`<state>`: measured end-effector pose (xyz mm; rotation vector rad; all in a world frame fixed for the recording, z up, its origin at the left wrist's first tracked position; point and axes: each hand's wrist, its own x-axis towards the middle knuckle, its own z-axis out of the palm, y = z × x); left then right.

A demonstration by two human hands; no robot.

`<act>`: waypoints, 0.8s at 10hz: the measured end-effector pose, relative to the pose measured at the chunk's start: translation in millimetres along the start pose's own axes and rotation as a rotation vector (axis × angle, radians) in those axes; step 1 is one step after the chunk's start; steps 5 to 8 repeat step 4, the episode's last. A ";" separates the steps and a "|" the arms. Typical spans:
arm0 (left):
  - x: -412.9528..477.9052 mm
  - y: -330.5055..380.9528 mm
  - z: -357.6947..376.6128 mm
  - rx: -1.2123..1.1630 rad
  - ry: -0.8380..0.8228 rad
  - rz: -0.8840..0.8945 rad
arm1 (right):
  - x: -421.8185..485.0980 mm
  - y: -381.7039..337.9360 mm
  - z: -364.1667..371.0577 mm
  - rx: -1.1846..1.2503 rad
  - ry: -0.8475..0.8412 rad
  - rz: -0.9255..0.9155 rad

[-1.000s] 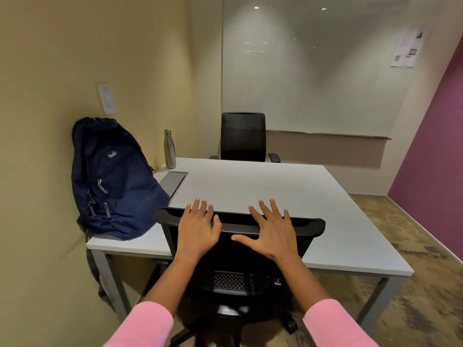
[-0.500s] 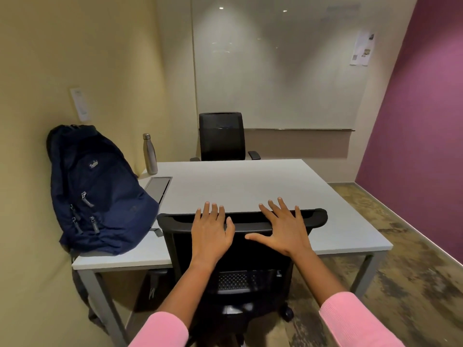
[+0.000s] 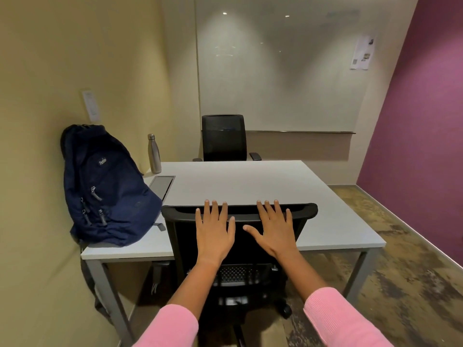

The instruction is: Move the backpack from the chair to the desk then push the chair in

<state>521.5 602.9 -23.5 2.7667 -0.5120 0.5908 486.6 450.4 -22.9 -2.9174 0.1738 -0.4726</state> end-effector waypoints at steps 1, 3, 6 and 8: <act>-15.9 6.8 2.8 -0.019 -0.029 -0.006 | -10.4 0.1 1.8 -0.031 -0.025 -0.032; -58.0 27.7 15.9 -0.042 -0.014 -0.027 | -42.7 -4.0 5.0 0.025 -0.020 -0.056; -84.0 29.8 27.6 0.020 -0.097 -0.016 | -69.0 -4.0 16.3 -0.002 -0.058 -0.062; -84.0 29.8 27.6 0.020 -0.097 -0.016 | -69.0 -4.0 16.3 -0.002 -0.058 -0.062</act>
